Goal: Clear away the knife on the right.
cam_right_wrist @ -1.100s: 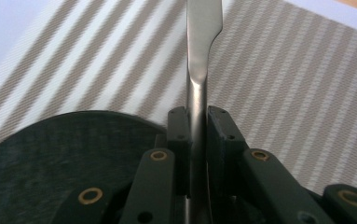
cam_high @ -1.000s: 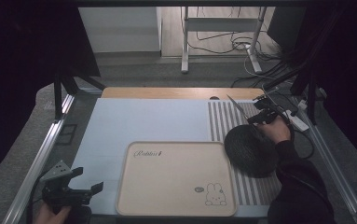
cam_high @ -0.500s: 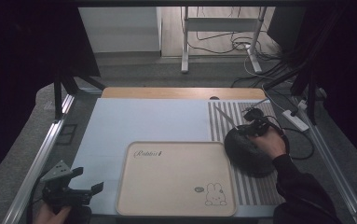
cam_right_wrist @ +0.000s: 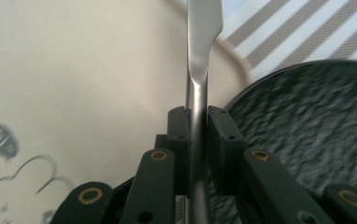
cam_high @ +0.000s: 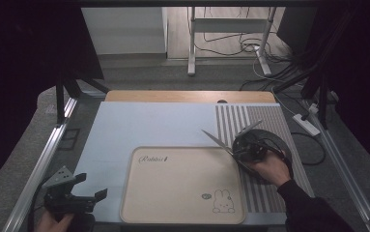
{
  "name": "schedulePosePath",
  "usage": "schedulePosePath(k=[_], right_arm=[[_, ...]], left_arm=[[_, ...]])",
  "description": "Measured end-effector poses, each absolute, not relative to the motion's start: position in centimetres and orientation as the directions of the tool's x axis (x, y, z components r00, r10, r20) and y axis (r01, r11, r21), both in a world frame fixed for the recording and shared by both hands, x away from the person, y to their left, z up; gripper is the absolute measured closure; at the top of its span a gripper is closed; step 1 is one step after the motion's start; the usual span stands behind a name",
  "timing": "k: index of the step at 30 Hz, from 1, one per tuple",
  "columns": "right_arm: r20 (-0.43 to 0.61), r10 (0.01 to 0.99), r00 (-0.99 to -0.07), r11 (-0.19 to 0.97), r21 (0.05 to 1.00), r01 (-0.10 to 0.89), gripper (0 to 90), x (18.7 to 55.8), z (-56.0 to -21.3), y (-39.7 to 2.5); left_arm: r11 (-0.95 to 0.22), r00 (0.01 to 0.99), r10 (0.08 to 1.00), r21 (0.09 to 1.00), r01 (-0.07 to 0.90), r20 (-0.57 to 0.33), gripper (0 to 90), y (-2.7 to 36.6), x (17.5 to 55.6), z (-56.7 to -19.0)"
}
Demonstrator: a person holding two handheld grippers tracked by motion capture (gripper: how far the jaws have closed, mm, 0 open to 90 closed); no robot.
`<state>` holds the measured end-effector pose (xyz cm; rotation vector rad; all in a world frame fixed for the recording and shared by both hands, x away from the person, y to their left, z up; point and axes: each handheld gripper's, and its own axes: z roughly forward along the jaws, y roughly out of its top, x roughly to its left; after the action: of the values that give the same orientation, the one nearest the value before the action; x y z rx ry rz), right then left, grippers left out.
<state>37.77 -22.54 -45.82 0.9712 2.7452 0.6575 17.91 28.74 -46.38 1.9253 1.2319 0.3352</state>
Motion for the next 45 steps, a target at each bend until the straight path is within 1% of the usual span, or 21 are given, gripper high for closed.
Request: schedulePosePath(k=[12,19,24,31,34,36,38,41,42,45], right_arm=[[0.009,0.591,-0.807,0.725,0.433,0.535,80.0,33.1,-46.6,-20.2],[0.019,0.571,-0.821,0.750,0.395,0.530,80.0,31.5,-47.5,-18.6],[0.021,0.562,-0.827,0.759,0.384,0.526,80.0,31.0,-47.9,-17.8],[0.019,0.544,-0.839,0.785,0.342,0.516,79.7,30.9,-48.9,-17.3],[0.069,0.544,-0.836,0.776,0.337,0.533,78.7,31.3,-48.9,-17.7],[0.095,0.551,-0.829,0.757,0.362,0.544,74.7,31.4,-48.7,-17.9],[0.097,0.554,-0.827,0.743,0.390,0.544,73.7,31.6,-48.2,-18.0],[0.093,0.526,-0.845,0.757,0.400,0.516,76.4,31.8,-47.9,-17.7],[0.089,0.507,-0.857,0.769,0.402,0.497,78.8,31.9,-47.8,-17.3],[0.073,0.448,-0.891,0.807,0.395,0.438,89.6,31.8,-47.9,-16.2]], left_arm=[[-0.195,0.486,0.852,0.744,0.639,-0.194,1.4,28.7,18.0,-46.4],[-0.194,0.486,0.852,0.744,0.640,-0.196,1.4,28.8,18.0,-46.4],[-0.194,0.486,0.852,0.743,0.641,-0.196,1.4,28.8,18.0,-46.4],[-0.198,0.487,0.852,0.742,0.640,-0.193,1.4,28.7,18.0,-46.4],[-0.195,0.486,0.852,0.743,0.640,-0.196,1.4,28.8,18.0,-46.4],[-0.197,0.487,0.852,0.742,0.640,-0.194,1.4,28.7,18.0,-46.4],[-0.199,0.487,0.852,0.741,0.641,-0.192,1.4,28.7,18.0,-46.4],[-0.199,0.487,0.852,0.740,0.643,-0.194,1.4,28.7,18.0,-46.4],[-0.199,0.487,0.852,0.740,0.643,-0.193,1.4,28.7,18.0,-46.4],[-0.203,0.487,0.853,0.738,0.644,-0.190,1.4,28.7,18.0,-46.4]])
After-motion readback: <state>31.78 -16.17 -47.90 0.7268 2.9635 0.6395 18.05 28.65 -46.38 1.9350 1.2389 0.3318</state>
